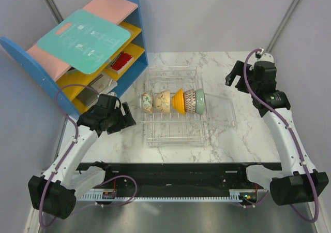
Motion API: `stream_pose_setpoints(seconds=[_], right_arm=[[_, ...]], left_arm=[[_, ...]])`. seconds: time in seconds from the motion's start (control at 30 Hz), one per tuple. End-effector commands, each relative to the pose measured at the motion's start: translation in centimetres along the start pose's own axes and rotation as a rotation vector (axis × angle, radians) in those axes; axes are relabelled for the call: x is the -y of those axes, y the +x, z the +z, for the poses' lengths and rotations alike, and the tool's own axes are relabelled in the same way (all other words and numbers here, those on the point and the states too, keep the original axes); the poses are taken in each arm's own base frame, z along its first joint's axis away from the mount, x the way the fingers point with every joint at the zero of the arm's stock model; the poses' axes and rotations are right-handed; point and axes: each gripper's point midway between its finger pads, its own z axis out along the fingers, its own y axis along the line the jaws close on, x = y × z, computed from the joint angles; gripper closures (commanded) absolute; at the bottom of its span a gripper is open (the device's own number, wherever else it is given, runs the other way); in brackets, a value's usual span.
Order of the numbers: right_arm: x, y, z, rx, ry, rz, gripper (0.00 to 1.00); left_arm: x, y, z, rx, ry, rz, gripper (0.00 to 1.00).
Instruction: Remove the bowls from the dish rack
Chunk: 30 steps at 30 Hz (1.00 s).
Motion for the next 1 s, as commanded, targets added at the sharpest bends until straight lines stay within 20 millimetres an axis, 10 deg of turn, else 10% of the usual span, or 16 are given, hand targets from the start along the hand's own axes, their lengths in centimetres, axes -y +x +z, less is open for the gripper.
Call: stream_pose_setpoints(seconds=[0.0,0.33,0.6,0.97], right_arm=[[1.0,0.7,0.7,-0.103,0.083,-0.036,0.02],[-10.2,1.7,-0.6,-0.171,-0.2,-0.09,0.03],[-11.9,6.8,0.3,-0.256,-0.222,-0.145,0.11],[-6.9,5.4,-0.2,-0.096,-0.021,-0.13,0.11]], left_arm=[[-0.1,-0.5,-0.8,0.031,-0.003,0.025,0.18],[0.0,-1.8,-0.7,0.054,-0.031,0.018,0.17],[0.2,-2.2,-1.0,0.068,-0.029,0.041,0.17],[-0.4,-1.8,-1.7,0.085,-0.03,0.062,0.17]])
